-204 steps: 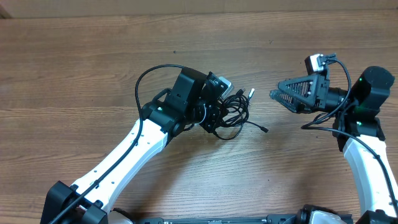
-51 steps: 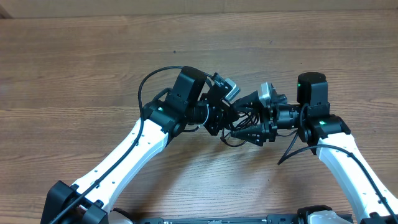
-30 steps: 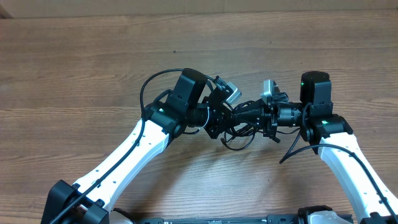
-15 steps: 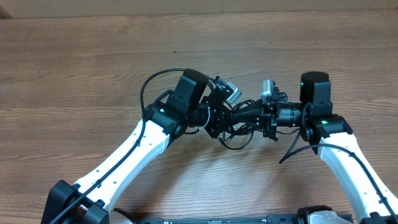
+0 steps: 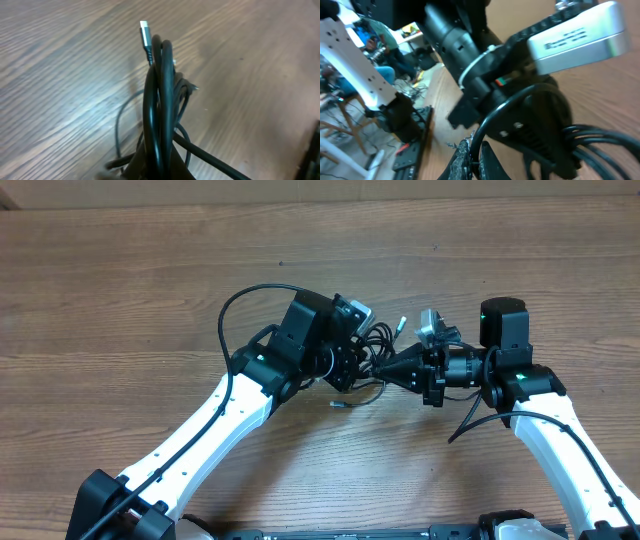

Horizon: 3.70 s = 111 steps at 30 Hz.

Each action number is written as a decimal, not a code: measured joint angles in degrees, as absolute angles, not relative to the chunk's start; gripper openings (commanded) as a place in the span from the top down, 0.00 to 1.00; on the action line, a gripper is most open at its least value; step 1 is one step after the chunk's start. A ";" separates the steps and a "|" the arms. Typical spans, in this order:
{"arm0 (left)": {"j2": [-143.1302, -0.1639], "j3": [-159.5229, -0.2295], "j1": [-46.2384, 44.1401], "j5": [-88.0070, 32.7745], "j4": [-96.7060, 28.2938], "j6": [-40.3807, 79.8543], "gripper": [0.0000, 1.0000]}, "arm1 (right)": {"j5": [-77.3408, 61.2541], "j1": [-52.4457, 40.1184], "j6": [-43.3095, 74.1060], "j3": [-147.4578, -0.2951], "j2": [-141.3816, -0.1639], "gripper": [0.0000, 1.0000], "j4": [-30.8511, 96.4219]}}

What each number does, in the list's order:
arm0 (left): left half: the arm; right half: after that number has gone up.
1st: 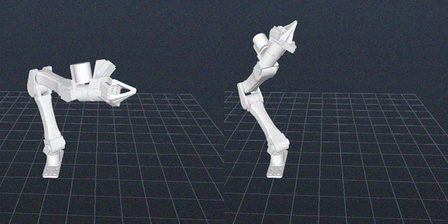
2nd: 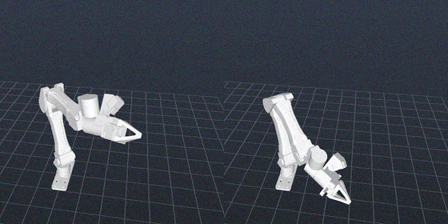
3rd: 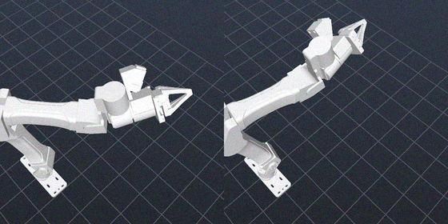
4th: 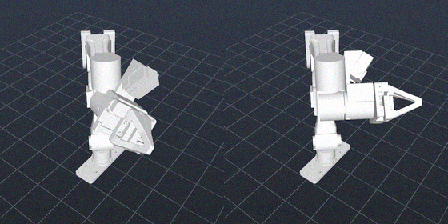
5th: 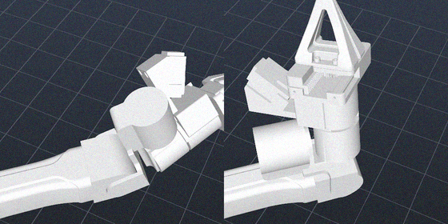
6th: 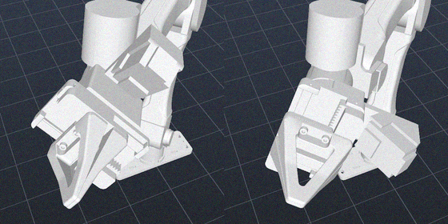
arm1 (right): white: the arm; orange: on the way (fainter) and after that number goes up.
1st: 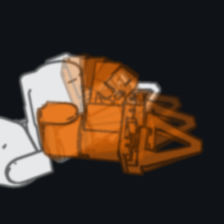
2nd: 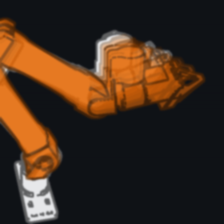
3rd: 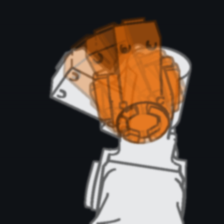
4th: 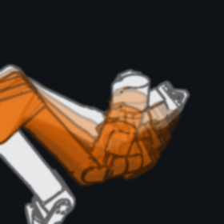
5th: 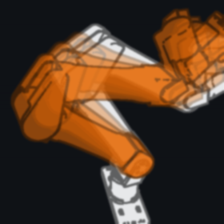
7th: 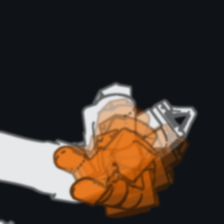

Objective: Untangle cables

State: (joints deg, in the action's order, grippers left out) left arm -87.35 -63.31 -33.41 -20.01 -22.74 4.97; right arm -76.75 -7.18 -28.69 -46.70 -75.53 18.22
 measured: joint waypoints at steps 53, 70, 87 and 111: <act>-87.33 -63.68 -32.91 -3.42 -34.85 17.58 0.96 | -62.72 -4.32 9.19 -46.48 -75.72 0.00 16.23; -87.35 -63.68 -32.91 -13.98 -30.11 39.59 0.96 | -43.97 -10.24 4.86 -46.48 -77.56 0.00 13.80; -87.35 -63.68 -35.29 -16.10 -25.69 47.94 0.96 | -42.41 -12.43 4.67 -46.48 -81.71 0.00 6.81; -87.35 -63.68 -38.63 -22.15 -27.59 52.38 0.96 | -11.79 -10.46 11.51 -46.48 -85.41 0.00 9.89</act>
